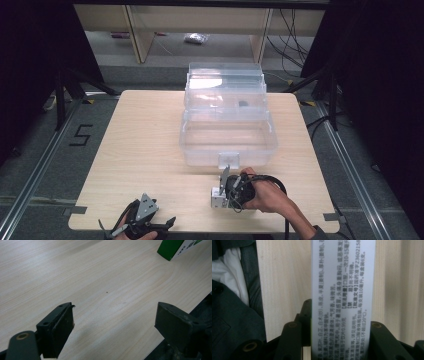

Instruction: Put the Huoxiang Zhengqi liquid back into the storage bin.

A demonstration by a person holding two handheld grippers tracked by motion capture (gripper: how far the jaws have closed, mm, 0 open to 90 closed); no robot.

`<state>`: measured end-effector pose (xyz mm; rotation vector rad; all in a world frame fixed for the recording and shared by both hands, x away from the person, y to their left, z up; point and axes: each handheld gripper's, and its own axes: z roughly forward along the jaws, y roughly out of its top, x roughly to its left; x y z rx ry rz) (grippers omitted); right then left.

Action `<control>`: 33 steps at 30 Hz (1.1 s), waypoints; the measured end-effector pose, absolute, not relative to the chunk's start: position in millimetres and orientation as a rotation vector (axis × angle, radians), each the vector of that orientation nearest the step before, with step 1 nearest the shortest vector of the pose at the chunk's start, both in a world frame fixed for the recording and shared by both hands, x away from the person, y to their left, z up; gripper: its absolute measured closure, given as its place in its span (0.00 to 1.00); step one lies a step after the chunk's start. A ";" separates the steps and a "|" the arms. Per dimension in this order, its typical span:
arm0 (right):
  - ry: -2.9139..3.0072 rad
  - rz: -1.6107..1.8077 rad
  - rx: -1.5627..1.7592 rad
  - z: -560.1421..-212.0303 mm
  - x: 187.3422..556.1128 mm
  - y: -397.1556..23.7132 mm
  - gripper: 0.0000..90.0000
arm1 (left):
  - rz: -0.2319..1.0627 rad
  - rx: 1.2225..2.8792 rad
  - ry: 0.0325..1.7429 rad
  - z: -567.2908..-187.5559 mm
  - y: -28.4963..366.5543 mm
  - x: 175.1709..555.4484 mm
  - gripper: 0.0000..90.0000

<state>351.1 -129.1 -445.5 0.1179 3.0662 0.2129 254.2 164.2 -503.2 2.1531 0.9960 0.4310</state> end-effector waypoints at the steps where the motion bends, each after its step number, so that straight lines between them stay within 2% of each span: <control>1: 3.066 0.213 0.118 -445.5 351.1 -129.1 0.72 | 0.431 2.153 0.996 -503.2 164.2 254.2 0.16; 4: 3.081 0.206 0.167 -442.8 350.0 -131.2 0.72 | 0.428 2.146 1.006 -504.1 163.4 253.6 0.16; 5: 3.075 0.234 0.106 -443.6 353.1 -132.4 0.72 | 0.421 2.082 1.035 -506.0 159.7 252.8 0.16; 11: 3.076 0.261 0.118 -434.4 357.9 -136.5 0.72 | 0.431 2.148 1.004 -503.6 163.7 253.7 0.16; 26: 3.070 0.316 0.176 -387.2 378.2 -145.0 0.72 | 0.429 2.153 1.002 -503.7 164.0 254.2 0.16; 28: 3.067 0.328 0.140 -380.5 383.5 -145.6 0.72 | 0.414 2.083 1.040 -506.1 159.7 253.4 0.16; 33: 3.057 0.320 0.173 -365.1 388.1 -146.6 0.72 | 0.414 2.083 1.039 -506.1 159.9 253.4 0.16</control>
